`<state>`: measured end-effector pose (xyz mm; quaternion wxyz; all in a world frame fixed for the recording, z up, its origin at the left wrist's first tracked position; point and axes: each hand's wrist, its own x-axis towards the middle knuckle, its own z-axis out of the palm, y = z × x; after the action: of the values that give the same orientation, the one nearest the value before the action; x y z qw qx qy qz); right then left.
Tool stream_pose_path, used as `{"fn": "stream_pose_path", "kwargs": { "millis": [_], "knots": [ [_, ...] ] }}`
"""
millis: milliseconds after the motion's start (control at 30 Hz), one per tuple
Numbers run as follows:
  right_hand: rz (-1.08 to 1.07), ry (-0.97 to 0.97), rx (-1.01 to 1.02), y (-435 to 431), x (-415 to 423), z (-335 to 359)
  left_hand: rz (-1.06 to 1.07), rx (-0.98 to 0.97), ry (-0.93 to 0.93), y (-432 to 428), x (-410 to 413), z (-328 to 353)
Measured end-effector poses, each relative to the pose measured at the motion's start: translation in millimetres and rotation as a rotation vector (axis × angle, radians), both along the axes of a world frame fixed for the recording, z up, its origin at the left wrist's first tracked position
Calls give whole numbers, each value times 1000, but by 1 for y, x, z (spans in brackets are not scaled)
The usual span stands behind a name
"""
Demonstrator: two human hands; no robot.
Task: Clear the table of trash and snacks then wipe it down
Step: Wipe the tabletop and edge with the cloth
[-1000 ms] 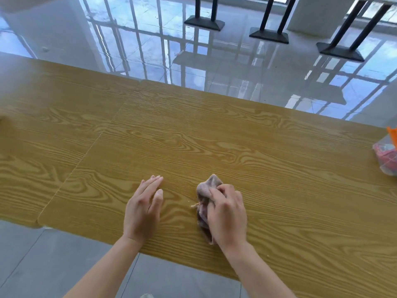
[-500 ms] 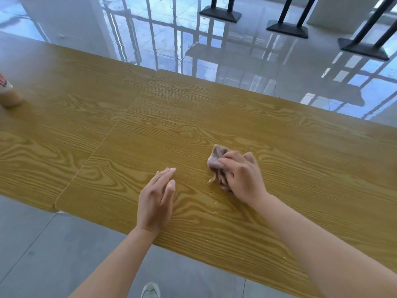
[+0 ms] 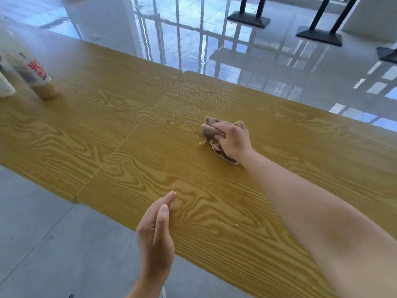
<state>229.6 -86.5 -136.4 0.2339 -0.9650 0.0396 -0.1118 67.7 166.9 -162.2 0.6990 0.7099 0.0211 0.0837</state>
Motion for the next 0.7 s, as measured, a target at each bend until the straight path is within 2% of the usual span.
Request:
{"fn": "stream_pose_path", "kwargs": {
  "millis": [100, 233, 333, 400, 500, 600, 700],
  "knots": [
    [297, -65, 33, 26, -27, -1, 62, 38, 3, -3, 5, -3],
    [659, 47, 32, 36, -92, 6, 86, 137, 9, -6, 5, -2],
    [850, 145, 85, 29, -127, 17, 58, 346, -39, -9, 3, 6],
    [833, 161, 141, 24, -122, 27, 52, 465, -74, -11, 1, 8],
    [580, 91, 200, 12, -73, 36, 57, 562, -121, -14, -1, 7],
    [441, 175, 117, -8, -27, 34, 46, 676, -171, -16, 1, 4],
    [399, 174, 52, -11, -49, 22, 31, 759, -224, -15, 2, 2]
  ]
}}
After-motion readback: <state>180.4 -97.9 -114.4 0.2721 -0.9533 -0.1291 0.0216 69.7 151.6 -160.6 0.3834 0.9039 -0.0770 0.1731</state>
